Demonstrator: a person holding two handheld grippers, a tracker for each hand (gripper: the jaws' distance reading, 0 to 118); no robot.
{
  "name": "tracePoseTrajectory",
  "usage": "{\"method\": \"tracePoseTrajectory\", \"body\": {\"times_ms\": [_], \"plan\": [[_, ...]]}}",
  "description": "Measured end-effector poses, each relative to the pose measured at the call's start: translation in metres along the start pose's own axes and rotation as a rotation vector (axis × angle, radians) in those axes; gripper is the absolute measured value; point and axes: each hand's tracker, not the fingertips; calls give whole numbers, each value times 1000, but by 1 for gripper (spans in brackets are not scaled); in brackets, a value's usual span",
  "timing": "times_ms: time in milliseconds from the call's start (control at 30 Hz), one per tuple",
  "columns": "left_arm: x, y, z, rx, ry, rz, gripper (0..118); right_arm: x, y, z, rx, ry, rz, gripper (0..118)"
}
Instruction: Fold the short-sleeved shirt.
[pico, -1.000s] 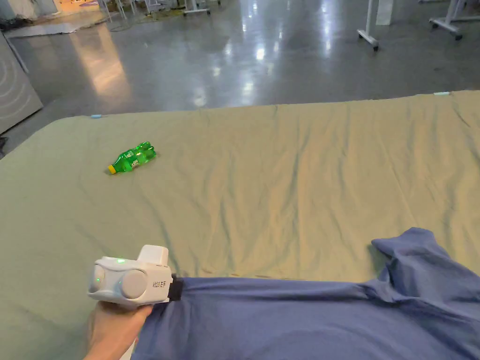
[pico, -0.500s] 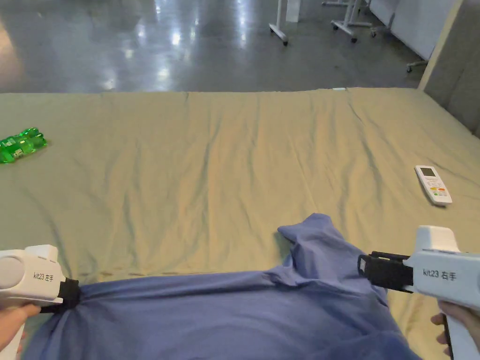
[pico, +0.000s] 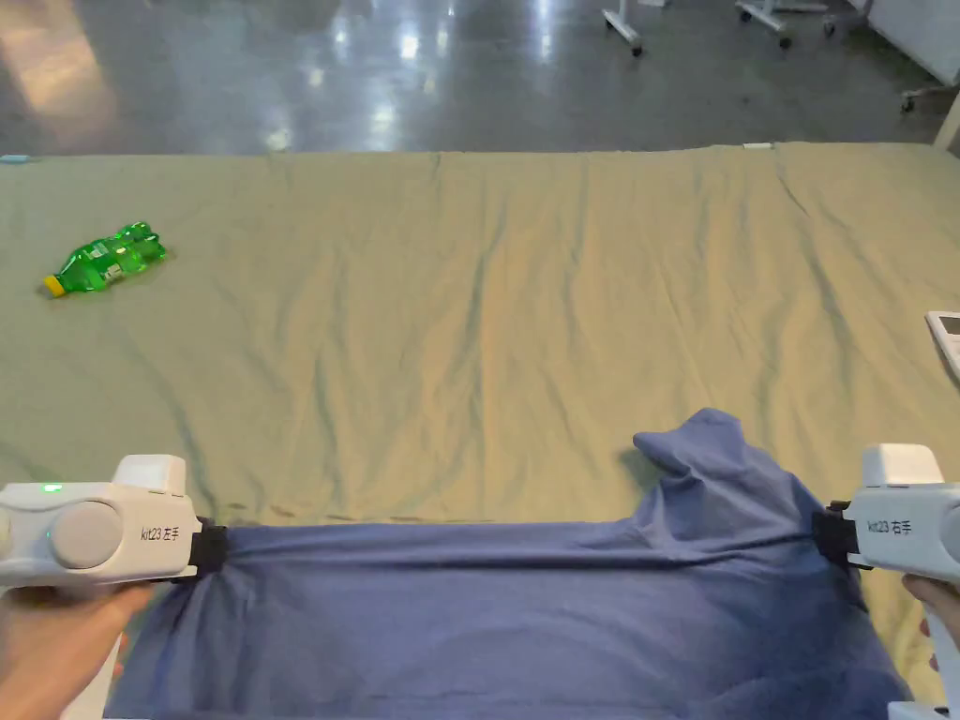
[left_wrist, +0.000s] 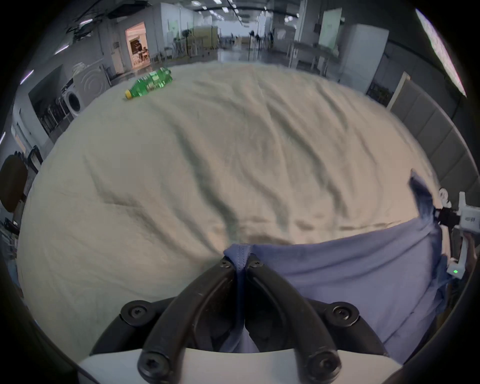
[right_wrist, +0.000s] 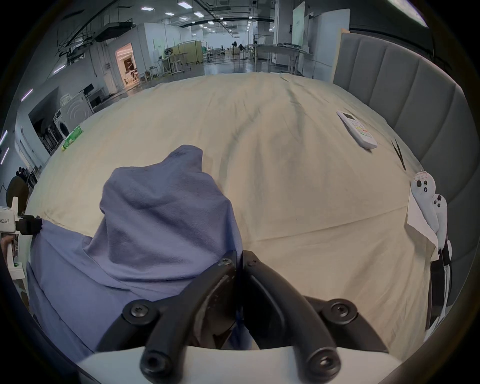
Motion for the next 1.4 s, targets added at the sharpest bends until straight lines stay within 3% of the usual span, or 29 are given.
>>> {"method": "tracePoseTrajectory", "body": {"times_ms": [100,267,367,467,667,900,967,1000,1067,1100,1133,1167,1200,1300,1400], "plan": [[-10,-1,42,112,-68,6,6,6,-2,36,176,100,-89,3],[-32,-39,138,233,-155,-60,6,22,-35,134,319,155,-128,3],[-46,-86,181,236,-164,-62,6,42,-83,188,367,117,-217,3],[-55,-136,207,215,-176,-56,6,54,-126,218,358,112,-232,3],[-50,-207,183,104,-179,-23,6,50,-194,209,259,100,-268,3],[-55,-232,158,33,-187,51,6,59,-236,185,179,88,-330,3],[-52,-233,151,25,-184,41,7,57,-238,178,154,71,-301,3],[-51,-233,148,24,-178,23,14,56,-238,175,145,54,-272,7],[-49,-232,149,36,-153,3,26,45,-242,173,136,31,-228,40],[-56,-232,143,45,-141,7,45,45,-242,173,122,-1,-199,56],[-56,-230,146,58,-102,14,65,43,-239,177,123,-22,-175,60],[-54,-230,150,104,-11,-11,77,42,-237,183,134,-33,-162,60],[-51,-229,157,145,57,-59,78,45,-237,187,151,-25,-162,61],[-33,-225,201,295,78,-163,78,37,-225,221,217,-4,-163,62],[-12,-215,255,487,71,-188,78,23,-211,253,340,-1,-93,62]]}}
